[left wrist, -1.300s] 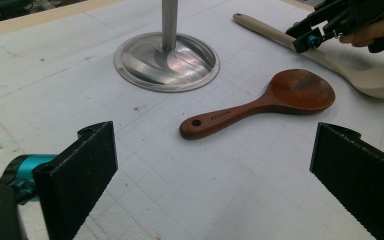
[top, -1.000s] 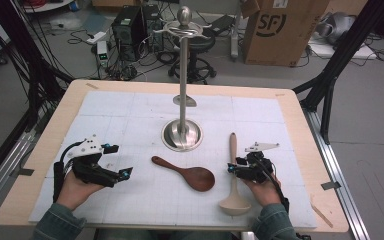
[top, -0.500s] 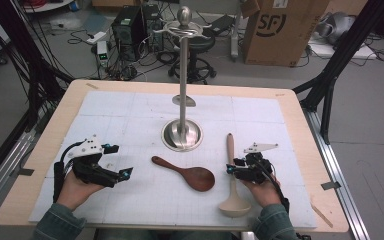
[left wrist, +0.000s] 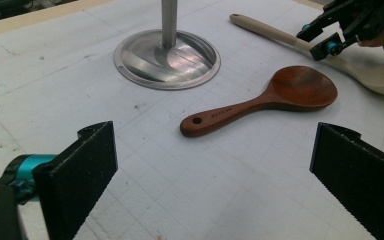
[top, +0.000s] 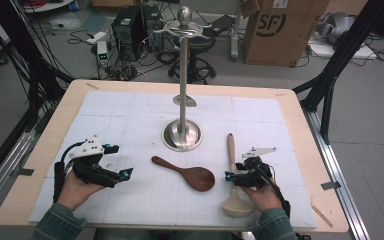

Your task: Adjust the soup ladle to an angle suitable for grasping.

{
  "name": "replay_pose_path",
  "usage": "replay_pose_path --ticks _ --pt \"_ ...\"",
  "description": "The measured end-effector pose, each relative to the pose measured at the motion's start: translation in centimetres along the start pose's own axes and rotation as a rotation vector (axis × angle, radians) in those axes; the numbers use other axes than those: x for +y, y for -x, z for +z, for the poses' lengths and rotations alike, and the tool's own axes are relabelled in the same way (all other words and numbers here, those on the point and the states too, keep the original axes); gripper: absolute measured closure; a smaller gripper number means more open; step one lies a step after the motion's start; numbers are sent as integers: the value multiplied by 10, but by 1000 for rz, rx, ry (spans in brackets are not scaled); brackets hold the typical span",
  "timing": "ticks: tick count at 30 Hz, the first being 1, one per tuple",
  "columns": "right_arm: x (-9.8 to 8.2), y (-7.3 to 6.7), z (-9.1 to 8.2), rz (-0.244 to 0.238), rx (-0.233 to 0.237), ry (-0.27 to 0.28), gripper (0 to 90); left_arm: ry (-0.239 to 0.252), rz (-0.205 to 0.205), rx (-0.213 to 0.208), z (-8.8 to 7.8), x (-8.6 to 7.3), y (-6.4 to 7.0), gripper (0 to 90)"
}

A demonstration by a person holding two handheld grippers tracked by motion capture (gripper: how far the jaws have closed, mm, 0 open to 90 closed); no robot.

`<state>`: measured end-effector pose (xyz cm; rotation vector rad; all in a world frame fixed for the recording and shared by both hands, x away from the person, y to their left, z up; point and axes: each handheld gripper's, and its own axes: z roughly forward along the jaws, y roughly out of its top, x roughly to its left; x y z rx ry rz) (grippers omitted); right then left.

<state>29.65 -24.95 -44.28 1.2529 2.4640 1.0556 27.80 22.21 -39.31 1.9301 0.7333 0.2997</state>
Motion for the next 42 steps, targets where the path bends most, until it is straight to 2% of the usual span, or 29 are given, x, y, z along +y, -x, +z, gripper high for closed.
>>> replay_pose_path --ticks 3,4,13,22,29,35,42 --pt "1 -6 1 -78 -53 -29 429 -1 1 0 0 0 0 56" --pt "2 -7 1 -82 -61 -37 439 1 -1 0 0 0 0 56" --pt "9 0 0 -59 -20 -86 478 4 -2 0 0 0 1 56" --pt "12 6 0 -57 18 -98 497 3 0 1 0 0 0 55" --pt "14 7 -1 -80 13 -118 511 3 1 1 0 0 0 55" --pt "14 10 -4 -79 12 -118 536 2 1 0 0 0 0 55" --pt "12 13 -11 -99 -3 -101 607 4 -1 0 0 0 0 56"
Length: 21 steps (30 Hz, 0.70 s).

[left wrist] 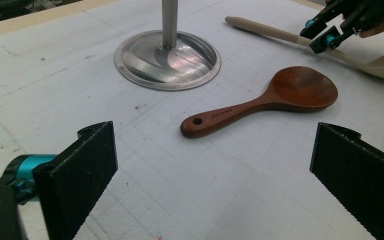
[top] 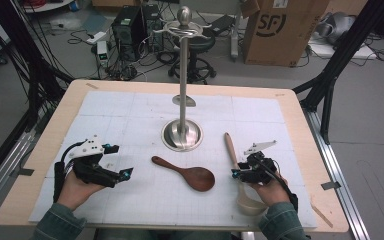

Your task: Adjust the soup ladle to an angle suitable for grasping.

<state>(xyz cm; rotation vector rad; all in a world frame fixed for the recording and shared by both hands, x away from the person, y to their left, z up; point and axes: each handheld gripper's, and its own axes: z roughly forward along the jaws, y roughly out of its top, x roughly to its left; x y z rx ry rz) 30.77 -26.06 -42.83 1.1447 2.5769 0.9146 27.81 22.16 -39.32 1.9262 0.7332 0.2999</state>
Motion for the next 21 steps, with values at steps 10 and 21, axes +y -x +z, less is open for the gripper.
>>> replay_pose_path --ticks 10,21 --pt "-1 1 4 55 35 6 569 -2 1 -1 0 0 0 56" --pt "2 -4 8 28 20 -37 567 1 0 -2 0 0 1 56"
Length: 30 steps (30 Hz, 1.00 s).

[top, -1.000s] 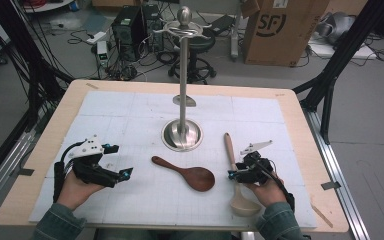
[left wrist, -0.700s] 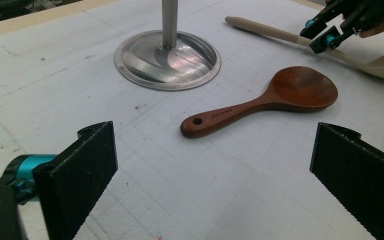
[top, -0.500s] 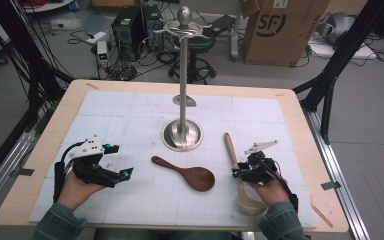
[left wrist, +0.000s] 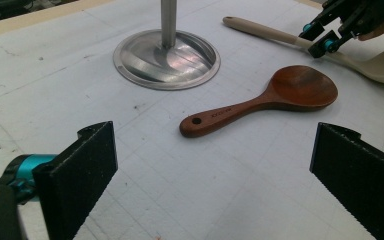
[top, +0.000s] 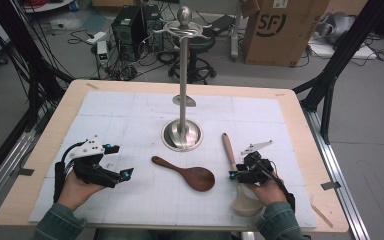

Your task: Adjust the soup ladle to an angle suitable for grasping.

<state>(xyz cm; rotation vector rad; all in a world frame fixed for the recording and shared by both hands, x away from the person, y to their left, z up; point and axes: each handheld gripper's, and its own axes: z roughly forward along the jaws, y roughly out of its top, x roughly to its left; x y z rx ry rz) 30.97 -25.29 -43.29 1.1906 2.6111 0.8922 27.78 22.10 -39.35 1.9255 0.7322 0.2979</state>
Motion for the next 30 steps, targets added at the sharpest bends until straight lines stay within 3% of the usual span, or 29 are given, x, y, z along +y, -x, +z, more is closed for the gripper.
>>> replay_pose_path --ticks 6,11,16,23,26,30 --pt "4 -4 0 -54 43 -27 620 -3 2 1 0 0 0 56" --pt "4 -5 -1 -48 87 -32 658 1 1 0 0 0 0 56" --pt "5 -8 -1 -75 109 -34 677 1 0 0 0 0 0 56" --pt "7 -8 3 -79 129 -55 622 -4 5 2 0 0 0 56" --pt "9 -8 4 -80 131 -64 646 -3 4 2 0 0 0 55" --pt "9 -4 3 -42 146 -65 678 -2 4 1 0 0 0 56"
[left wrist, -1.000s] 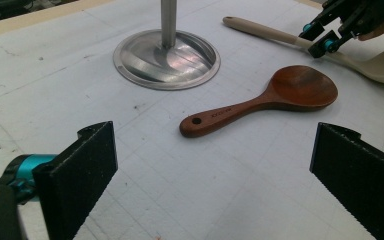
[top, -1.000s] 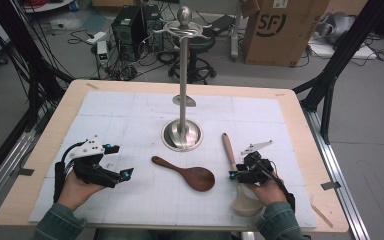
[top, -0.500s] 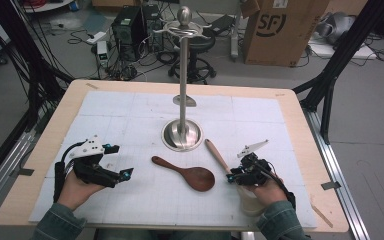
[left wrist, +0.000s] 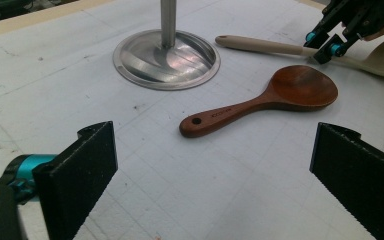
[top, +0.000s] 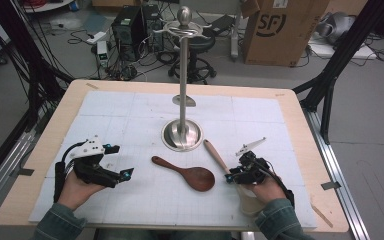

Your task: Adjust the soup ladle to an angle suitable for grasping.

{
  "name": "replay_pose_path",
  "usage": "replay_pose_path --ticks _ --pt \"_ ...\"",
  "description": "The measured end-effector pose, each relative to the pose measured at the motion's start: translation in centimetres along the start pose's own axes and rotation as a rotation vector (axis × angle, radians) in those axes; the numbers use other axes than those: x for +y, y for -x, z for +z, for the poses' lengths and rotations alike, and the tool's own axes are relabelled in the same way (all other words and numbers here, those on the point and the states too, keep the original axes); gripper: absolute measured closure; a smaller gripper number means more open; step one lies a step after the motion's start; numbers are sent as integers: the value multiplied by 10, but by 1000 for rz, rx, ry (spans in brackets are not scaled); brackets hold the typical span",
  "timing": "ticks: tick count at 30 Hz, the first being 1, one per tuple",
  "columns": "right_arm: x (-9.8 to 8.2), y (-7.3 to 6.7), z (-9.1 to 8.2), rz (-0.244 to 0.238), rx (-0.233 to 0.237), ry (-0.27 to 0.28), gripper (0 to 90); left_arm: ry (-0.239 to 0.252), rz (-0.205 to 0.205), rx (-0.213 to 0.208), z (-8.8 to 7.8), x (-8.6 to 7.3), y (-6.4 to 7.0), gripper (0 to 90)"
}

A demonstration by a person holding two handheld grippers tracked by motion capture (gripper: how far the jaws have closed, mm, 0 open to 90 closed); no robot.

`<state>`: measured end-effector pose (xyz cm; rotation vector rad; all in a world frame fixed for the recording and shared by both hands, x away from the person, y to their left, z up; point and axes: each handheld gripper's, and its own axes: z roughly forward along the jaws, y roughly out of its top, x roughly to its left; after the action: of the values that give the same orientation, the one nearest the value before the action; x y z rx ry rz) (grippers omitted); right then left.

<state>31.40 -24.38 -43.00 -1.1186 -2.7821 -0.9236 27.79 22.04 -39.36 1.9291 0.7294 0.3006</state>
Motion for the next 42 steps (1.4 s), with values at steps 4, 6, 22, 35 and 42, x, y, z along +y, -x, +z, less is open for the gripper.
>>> replay_pose_path --ticks 4,6,22,35,42 --pt "2 0 0 -14 13 -2 685 0 -1 0 0 0 -1 55" --pt "4 -1 0 -45 14 -3 690 -1 0 -1 0 0 -1 56" --pt "14 -18 -6 -183 113 10 735 4 0 4 0 0 -1 56" --pt "19 -18 1 -188 147 -41 735 2 1 2 0 0 0 55" --pt "20 -13 4 -201 158 -49 700 -4 7 3 0 0 -1 56"
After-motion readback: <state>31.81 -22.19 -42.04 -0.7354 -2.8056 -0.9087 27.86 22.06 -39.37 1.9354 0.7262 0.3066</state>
